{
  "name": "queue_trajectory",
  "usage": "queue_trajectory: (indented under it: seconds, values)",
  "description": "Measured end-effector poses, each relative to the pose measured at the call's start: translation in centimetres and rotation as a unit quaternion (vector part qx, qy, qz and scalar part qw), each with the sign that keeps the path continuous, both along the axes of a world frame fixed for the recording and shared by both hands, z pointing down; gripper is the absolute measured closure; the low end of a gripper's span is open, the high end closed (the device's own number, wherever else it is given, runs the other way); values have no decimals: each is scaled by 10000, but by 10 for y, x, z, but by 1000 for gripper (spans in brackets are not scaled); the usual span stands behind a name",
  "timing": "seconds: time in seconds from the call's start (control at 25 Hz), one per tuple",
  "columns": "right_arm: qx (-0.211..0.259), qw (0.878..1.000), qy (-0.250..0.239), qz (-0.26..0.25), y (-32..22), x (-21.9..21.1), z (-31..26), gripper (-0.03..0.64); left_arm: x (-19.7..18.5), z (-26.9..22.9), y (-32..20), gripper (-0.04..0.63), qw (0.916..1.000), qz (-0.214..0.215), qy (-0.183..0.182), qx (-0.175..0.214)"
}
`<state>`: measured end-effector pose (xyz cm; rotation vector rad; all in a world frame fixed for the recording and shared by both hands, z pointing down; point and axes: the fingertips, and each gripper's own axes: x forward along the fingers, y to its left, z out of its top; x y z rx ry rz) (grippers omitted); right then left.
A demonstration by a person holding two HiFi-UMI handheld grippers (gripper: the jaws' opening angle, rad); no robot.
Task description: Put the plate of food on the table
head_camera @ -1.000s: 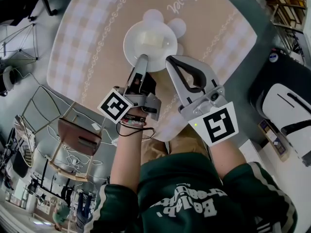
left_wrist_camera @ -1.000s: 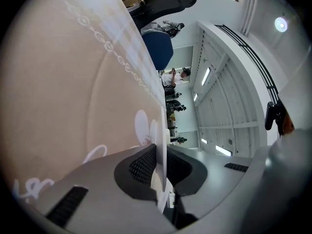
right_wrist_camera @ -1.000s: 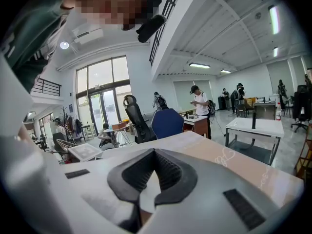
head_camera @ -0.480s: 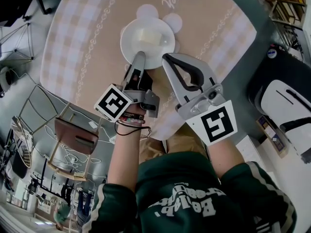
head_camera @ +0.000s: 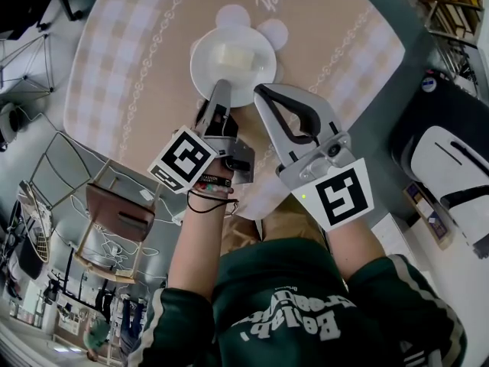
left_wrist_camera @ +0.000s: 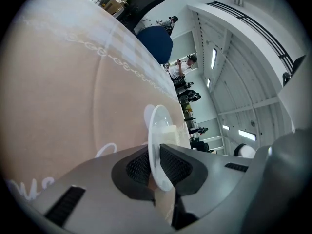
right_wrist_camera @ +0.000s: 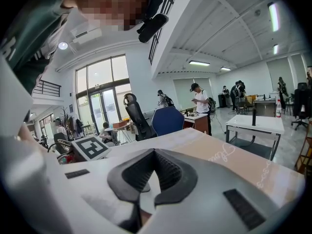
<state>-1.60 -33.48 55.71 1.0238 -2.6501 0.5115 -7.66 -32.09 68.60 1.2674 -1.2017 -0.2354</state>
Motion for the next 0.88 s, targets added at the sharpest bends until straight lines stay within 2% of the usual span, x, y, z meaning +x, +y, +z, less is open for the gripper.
queue_trajectory:
  seconds: [0.24, 0.44, 0.88]
  values:
    - [-27, 10000, -23, -38, 4, -2, -1, 601, -1, 0, 2, 534, 9984, 313, -458, -132]
    - [-39, 10000, -66, -28, 6, -1, -2, 601, -4, -3, 4, 449, 9959, 505, -751, -95]
    - [-26, 9999, -89, -99, 17, -4, -5, 601, -11, -4, 23, 436, 9953, 531, -804, -118]
